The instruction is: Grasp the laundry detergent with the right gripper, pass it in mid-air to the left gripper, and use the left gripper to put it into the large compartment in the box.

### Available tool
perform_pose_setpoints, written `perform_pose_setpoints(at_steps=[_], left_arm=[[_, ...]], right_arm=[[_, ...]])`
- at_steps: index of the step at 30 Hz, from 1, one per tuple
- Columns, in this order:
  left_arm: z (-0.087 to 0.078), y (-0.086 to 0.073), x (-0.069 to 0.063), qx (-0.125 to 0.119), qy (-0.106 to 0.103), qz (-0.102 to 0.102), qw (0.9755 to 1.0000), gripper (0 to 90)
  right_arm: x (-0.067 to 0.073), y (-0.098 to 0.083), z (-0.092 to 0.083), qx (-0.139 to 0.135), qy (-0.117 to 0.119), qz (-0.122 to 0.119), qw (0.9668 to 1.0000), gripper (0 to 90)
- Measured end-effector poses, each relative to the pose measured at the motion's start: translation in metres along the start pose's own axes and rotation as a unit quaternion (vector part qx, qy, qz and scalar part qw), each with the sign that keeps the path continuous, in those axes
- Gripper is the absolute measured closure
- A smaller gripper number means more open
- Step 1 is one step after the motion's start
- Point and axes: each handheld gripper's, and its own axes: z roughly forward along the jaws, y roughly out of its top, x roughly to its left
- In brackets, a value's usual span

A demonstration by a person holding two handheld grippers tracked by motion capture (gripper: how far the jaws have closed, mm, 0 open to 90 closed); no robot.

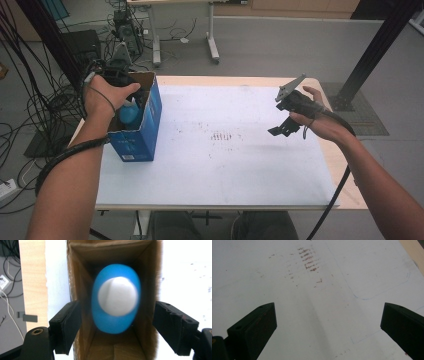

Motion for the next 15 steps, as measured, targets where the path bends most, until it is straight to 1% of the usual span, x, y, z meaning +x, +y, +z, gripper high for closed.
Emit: perform_pose_setpoints(at_steps=[1,2,3,4,5,6,7,8,9,10,11,12,13,14,15], left_arm=[[-0.008,0.003,-0.004,-0.008,-0.002,0.006,0.9999,22.0],[-0.013,0.004,-0.007,-0.015,-0.004,0.008,0.9999,21.5],[-0.016,0.006,-0.01,-0.02,-0.008,0.011,0.9997,21.1],[-0.016,0.006,-0.01,-0.02,-0.008,0.011,0.9997,20.2],[-0.022,0.01,-0.017,-0.03,-0.014,0.017,0.9993,19.6],[-0.024,0.013,-0.022,-0.034,-0.015,0.02,0.9991,19.0],[-0.025,0.014,-0.026,-0.037,-0.018,0.023,0.9989,18.5],[-0.027,0.018,-0.032,-0.041,-0.022,0.029,0.9985,17.8],[-0.027,0.018,-0.032,-0.041,-0.022,0.029,0.9985,16.8],[-0.028,0.02,-0.038,-0.044,-0.024,0.034,0.9982,16.1],[-0.029,0.025,-0.05,-0.049,-0.031,0.045,0.9973,15.6],[-0.029,0.025,-0.05,-0.049,-0.031,0.045,0.9973,14.8],[-0.029,0.027,-0.056,-0.054,-0.035,0.051,0.9967,14.7],[-0.029,0.032,-0.068,-0.058,-0.046,0.063,0.9953,14.3],[-0.029,0.032,-0.068,-0.058,-0.046,0.063,0.9953,13.6]], right_arm=[[-0.001,-0.002,-0.002,0.0,-0.003,0.002,1.0,0.4],[-0.001,-0.002,-0.003,0.0,-0.004,0.003,1.0,0.4],[-0.001,-0.003,-0.004,0.001,-0.005,0.004,1.0,0.4],[-0.001,-0.005,-0.005,0.0,-0.006,0.005,1.0,0.4],[-0.001,-0.005,-0.006,-0.001,-0.006,0.006,1.0,0.4],[-0.001,-0.006,-0.007,-0.001,-0.007,0.007,0.9999,0.4],[-0.001,-0.007,-0.008,0.0,-0.009,0.009,0.9999,0.4],[-0.002,-0.008,-0.009,0.0,-0.009,0.01,0.9999,0.4],[-0.002,-0.008,-0.009,0.0,-0.009,0.01,0.9999,0.4],[-0.002,-0.009,-0.012,0.002,-0.012,0.012,0.9999,0.4],[-0.003,-0.009,-0.013,0.002,-0.013,0.011,0.9998,0.4],[-0.003,-0.009,-0.013,0.002,-0.013,0.011,0.9998,0.4],[-0.004,-0.009,-0.015,0.006,-0.016,0.011,0.9998,0.4],[-0.004,-0.008,-0.016,0.007,-0.018,0.011,0.9998,0.4],[-0.004,-0.008,-0.016,0.007,-0.018,0.011,0.9998,0.4]])
